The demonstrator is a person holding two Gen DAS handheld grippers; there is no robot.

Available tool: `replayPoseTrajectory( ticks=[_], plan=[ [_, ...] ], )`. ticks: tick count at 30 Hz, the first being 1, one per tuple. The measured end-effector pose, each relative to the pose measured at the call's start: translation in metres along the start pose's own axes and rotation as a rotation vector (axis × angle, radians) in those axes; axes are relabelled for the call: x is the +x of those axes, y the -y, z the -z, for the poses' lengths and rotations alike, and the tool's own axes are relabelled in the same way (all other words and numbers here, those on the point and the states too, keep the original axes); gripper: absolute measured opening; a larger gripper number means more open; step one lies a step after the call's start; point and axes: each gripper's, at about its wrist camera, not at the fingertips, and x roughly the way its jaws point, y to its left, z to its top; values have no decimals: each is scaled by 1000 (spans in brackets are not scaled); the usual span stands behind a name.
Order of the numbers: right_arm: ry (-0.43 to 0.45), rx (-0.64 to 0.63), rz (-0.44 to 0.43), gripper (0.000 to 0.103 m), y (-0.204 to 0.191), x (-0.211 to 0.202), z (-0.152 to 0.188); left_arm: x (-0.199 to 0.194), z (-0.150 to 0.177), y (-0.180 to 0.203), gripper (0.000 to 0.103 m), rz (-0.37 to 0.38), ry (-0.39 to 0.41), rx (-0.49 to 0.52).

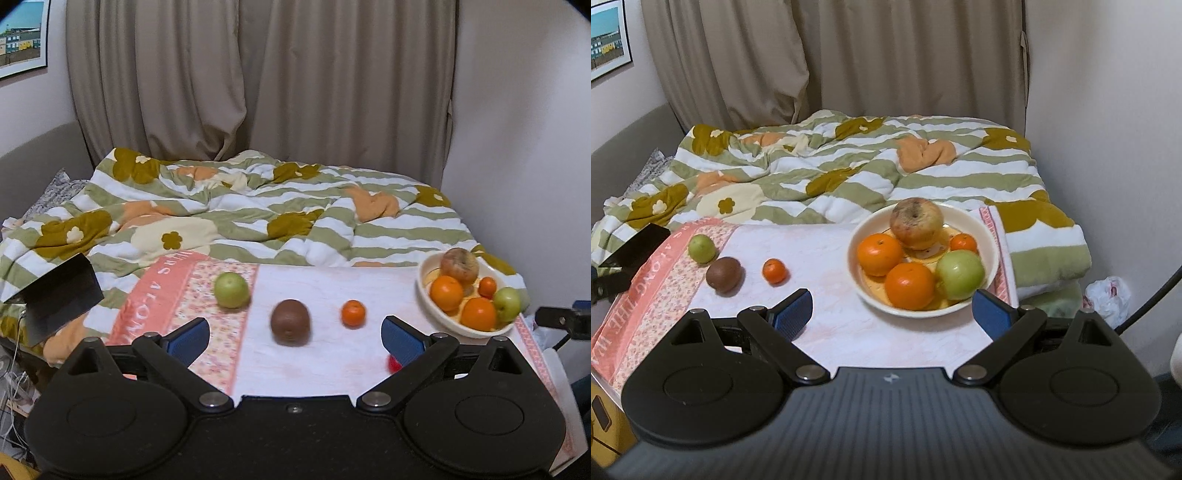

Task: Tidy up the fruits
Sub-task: 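Withdraw both open tools from the bowl back over the loose fruits, then grasp the brown kiwi with the left tool while the right tool grasps the red tomato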

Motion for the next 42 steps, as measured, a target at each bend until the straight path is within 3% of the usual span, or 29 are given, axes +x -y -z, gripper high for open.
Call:
replayPoseTrajectory(
  ticks=[8,15,20,28,33,42],
  plan=[
    [-71,111,72,103,-45,23,17,35,-11,-44,101,78,-76,44],
    [-110,175,161,103,-75,54,26,89,-20,-67,101,153,-168,105],
    [-124,220,207,103,-93,79,32,128,-23,-72,101,234,-223,126],
    [-134,165,231,103,-122,107,37,168,-21,-57,101,326,-269,101],
    [-168,171,224,103,-123,124,41,187,-17,-39,99,319,-276,129],
    [-199,165,207,97,-123,144,46,213,-5,-24,77,296,-324,147]
  ],
)
